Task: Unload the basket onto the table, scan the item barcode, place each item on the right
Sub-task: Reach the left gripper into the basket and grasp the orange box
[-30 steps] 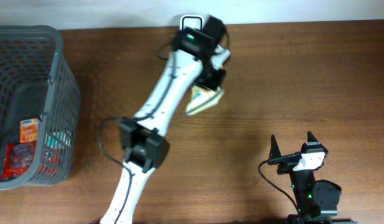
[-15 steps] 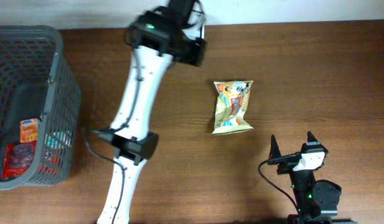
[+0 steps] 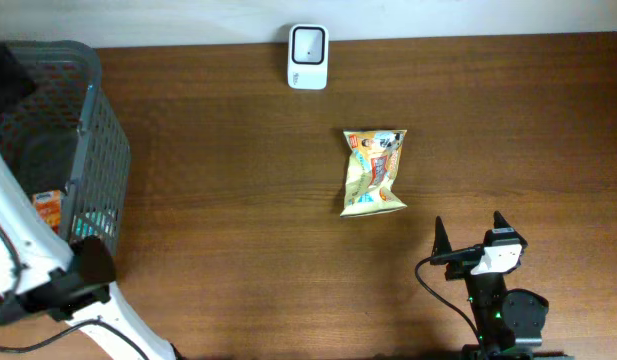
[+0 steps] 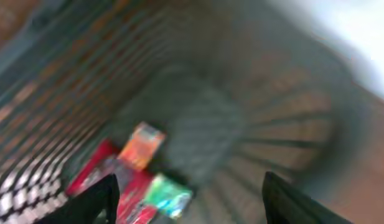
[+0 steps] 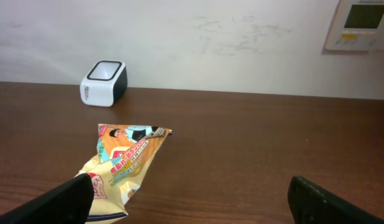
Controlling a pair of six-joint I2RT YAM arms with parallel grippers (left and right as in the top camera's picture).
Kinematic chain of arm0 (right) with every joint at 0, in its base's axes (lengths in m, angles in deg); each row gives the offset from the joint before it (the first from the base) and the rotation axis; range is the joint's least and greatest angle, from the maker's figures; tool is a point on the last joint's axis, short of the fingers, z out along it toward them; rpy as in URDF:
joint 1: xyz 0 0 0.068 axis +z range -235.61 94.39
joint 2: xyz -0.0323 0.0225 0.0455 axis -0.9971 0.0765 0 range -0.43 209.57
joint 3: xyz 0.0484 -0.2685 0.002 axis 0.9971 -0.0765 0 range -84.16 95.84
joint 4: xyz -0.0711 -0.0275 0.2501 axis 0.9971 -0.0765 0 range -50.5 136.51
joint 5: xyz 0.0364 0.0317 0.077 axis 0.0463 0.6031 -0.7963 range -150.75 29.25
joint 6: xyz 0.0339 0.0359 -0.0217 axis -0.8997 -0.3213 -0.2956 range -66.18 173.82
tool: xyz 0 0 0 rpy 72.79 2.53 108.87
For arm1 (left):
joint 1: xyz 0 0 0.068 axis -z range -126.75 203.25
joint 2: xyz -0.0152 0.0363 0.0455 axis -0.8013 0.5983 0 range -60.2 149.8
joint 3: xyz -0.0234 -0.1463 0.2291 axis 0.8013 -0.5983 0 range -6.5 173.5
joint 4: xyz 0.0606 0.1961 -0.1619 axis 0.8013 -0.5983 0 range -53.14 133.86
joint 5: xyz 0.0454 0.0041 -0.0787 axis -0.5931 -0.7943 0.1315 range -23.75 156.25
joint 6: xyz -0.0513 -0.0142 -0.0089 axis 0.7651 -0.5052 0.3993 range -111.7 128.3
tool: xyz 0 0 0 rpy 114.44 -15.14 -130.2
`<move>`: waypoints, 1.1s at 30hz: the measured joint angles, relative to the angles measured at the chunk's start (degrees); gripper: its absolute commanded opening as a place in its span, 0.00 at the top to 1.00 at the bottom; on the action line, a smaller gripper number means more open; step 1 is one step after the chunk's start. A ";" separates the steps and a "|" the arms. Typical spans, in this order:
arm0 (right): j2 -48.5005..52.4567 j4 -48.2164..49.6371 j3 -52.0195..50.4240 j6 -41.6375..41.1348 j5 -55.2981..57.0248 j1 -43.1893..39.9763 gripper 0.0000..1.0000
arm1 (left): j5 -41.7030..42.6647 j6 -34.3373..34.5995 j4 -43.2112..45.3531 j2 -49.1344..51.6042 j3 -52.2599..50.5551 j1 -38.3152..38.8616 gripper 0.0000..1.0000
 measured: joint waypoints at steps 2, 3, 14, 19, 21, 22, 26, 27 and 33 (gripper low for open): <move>0.00 0.00 0.00 -0.02 0.00 0.00 0.02 | -3.54 1.81 1.51 0.63 -10.08 -3.98 0.30; 0.00 0.00 0.00 -0.02 0.00 0.00 0.02 | -4.72 2.38 4.92 0.26 -19.56 -5.77 0.32; 0.00 0.00 0.00 -0.02 -0.02 0.00 0.02 | -6.27 -0.90 35.85 1.09 -63.73 -7.30 0.48; 0.00 0.00 0.00 -0.02 -0.02 0.00 0.02 | -6.97 -11.10 44.54 1.09 -67.87 -7.30 0.54; 0.00 0.00 0.00 -0.04 -0.02 0.00 0.02 | -8.11 -13.90 44.81 1.09 -68.08 -7.30 0.63; 0.00 0.00 0.00 -0.02 0.00 0.00 0.02 | -8.61 -14.38 44.85 1.11 -68.08 -7.30 0.77; 0.00 0.00 0.00 -0.02 -0.02 0.00 0.02 | -9.55 -15.76 44.92 1.36 -68.08 -7.30 1.00; 0.00 0.00 0.00 -0.02 -0.02 0.00 0.02 | -9.55 -15.78 44.92 1.36 -68.08 -7.28 1.00; 0.00 0.00 0.00 -0.02 -0.02 0.00 0.01 | 2.47 -13.84 41.44 -2.84 -59.69 -7.39 1.00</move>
